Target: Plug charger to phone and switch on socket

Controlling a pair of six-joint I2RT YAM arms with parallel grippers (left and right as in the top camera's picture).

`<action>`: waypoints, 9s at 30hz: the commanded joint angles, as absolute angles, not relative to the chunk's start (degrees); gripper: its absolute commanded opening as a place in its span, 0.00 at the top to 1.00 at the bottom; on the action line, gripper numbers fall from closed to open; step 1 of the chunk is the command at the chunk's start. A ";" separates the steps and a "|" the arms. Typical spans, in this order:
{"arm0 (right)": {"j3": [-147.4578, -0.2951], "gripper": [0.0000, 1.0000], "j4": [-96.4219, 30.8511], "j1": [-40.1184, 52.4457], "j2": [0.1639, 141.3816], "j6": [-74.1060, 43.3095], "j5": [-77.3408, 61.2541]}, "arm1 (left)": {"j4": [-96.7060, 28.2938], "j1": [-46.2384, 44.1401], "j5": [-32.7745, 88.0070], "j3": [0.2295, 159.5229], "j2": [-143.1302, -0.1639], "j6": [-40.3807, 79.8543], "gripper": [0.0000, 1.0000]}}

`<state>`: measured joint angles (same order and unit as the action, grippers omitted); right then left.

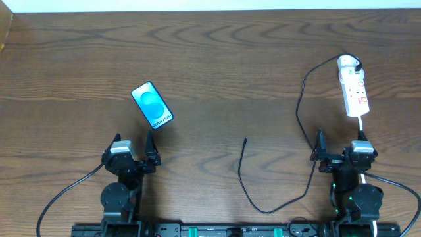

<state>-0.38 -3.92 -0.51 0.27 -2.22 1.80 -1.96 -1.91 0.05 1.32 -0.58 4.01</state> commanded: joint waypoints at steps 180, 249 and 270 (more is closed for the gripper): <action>-0.32 0.01 -4.10 -0.67 0.30 -2.74 2.42 | -53.19 1.41 4.54 88.07 -120.68 30.76 0.02; -0.32 0.01 -4.08 -0.67 0.30 -2.74 2.42 | -43.99 0.12 4.47 81.69 -120.68 30.72 0.03; -0.32 0.01 -4.10 -0.67 0.30 -2.74 2.42 | -43.99 0.12 4.47 81.69 -120.68 30.72 0.25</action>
